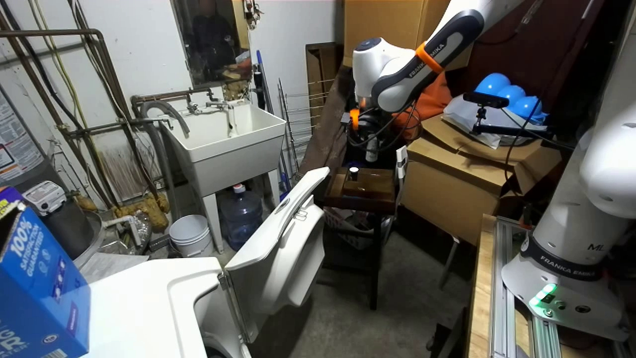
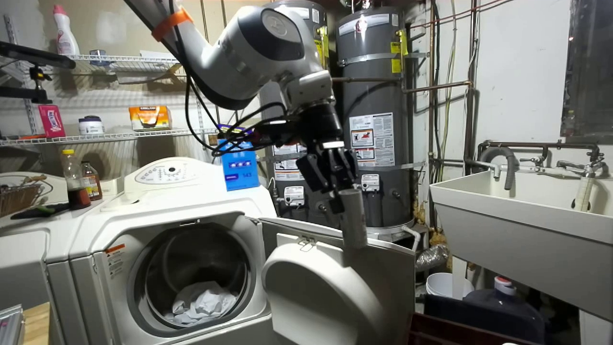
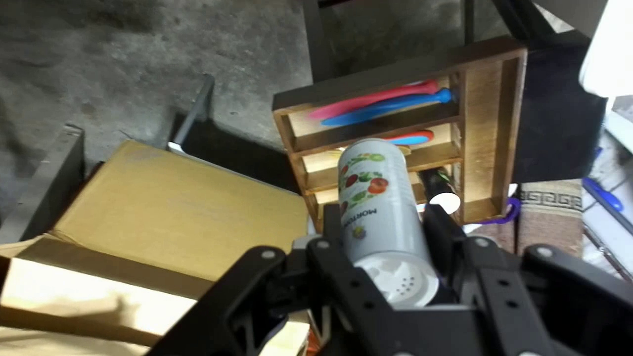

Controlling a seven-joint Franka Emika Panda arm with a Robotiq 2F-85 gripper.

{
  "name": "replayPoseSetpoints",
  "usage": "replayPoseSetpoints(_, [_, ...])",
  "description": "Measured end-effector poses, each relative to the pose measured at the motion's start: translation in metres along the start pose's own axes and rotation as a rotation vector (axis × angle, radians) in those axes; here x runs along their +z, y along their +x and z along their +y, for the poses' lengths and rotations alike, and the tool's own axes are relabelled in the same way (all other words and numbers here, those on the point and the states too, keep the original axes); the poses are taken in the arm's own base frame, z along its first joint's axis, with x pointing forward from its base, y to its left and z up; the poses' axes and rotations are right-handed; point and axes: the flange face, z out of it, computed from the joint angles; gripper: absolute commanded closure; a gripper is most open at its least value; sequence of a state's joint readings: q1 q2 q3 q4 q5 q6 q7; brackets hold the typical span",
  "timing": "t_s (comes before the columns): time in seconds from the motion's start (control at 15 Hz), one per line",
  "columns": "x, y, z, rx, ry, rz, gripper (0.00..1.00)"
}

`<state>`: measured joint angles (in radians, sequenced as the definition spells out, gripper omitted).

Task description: Remove the small white container from the right washing machine and then put it on the brown stool

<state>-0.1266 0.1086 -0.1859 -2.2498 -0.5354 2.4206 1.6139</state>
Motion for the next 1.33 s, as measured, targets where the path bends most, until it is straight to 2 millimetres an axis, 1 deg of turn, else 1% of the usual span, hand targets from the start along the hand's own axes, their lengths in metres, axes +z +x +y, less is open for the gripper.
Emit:
replayPoseSetpoints(0.13, [0.016,0.023,-0.012,-0.018,0.045,0.010,0.80])
replayPoseSetpoints(0.2, [0.028,0.036,-0.018,-0.026,0.052,0.015,0.80])
replayPoseSetpoints(0.33, [0.059,0.061,-0.028,-0.025,0.043,0.007,0.80])
replayPoseSetpoints(0.47, [0.091,0.078,-0.036,-0.017,0.015,-0.014,0.80])
replayPoseSetpoints(0.53, [0.106,0.083,-0.039,-0.013,0.002,-0.027,0.80])
replayPoseSetpoints(0.6, [0.122,0.087,-0.042,-0.008,-0.010,-0.045,0.55])
replayPoseSetpoints(0.73, [0.149,0.095,-0.045,0.003,-0.040,-0.080,0.55])
replayPoseSetpoints(0.8, [0.157,0.099,-0.046,0.004,-0.046,-0.085,0.55])
replayPoseSetpoints(0.87, [0.161,0.101,-0.048,0.006,-0.048,-0.085,0.80])
replayPoseSetpoints(1.13, [0.162,0.103,-0.050,-0.013,-0.031,-0.074,0.80])
replayPoseSetpoints(1.2, [0.163,0.105,-0.051,-0.053,0.002,-0.066,0.80])
replayPoseSetpoints(1.33, [0.174,0.111,-0.050,-0.134,0.065,-0.058,0.80])
